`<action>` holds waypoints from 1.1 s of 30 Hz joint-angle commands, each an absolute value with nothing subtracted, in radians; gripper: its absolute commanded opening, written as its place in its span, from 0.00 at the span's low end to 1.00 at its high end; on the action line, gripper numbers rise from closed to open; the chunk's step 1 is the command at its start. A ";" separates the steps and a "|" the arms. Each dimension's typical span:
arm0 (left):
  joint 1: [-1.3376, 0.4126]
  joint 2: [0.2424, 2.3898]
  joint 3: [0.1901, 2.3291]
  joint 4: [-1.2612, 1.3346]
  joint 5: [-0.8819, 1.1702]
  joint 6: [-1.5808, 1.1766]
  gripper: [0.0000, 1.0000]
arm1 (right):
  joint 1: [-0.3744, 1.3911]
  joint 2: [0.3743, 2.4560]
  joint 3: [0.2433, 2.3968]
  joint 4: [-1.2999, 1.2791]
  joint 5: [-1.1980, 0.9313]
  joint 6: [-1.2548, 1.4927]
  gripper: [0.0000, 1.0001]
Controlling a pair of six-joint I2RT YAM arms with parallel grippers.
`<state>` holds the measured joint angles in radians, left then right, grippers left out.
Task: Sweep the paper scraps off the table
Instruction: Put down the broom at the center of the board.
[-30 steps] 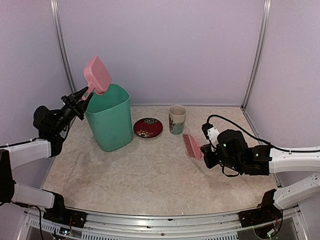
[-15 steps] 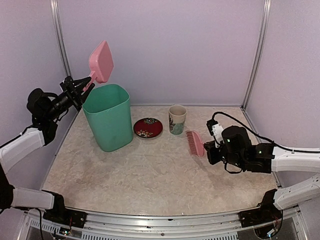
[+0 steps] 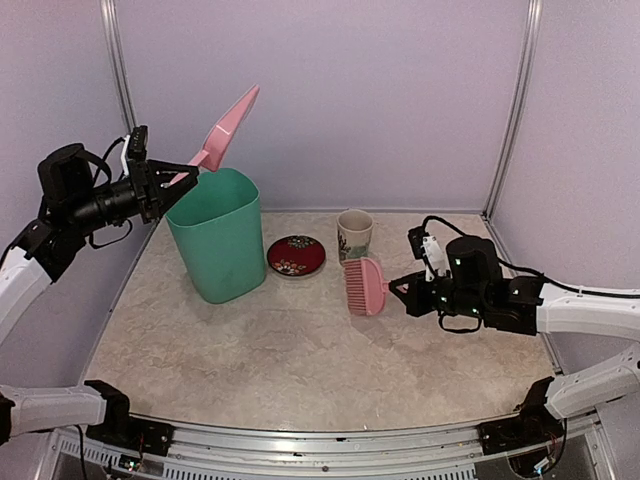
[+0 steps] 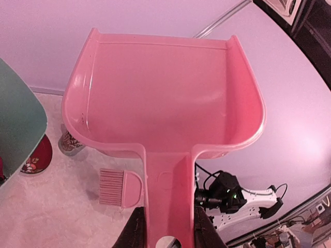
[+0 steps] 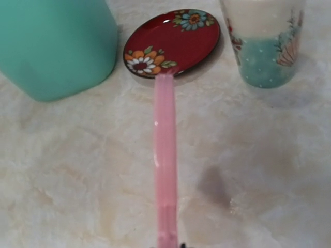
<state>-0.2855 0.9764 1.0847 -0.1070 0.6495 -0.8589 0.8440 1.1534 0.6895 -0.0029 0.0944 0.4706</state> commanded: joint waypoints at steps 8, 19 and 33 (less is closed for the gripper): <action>-0.575 0.818 0.944 -0.392 0.278 -0.568 0.00 | 0.710 1.232 0.621 0.175 -0.180 0.791 0.00; -0.766 0.898 0.851 -0.403 0.162 -0.571 0.00 | 0.610 1.425 0.570 0.301 -0.267 0.899 0.00; -0.879 0.986 0.744 -0.303 0.090 -0.627 0.00 | 0.592 1.631 0.587 0.416 -0.338 0.899 0.25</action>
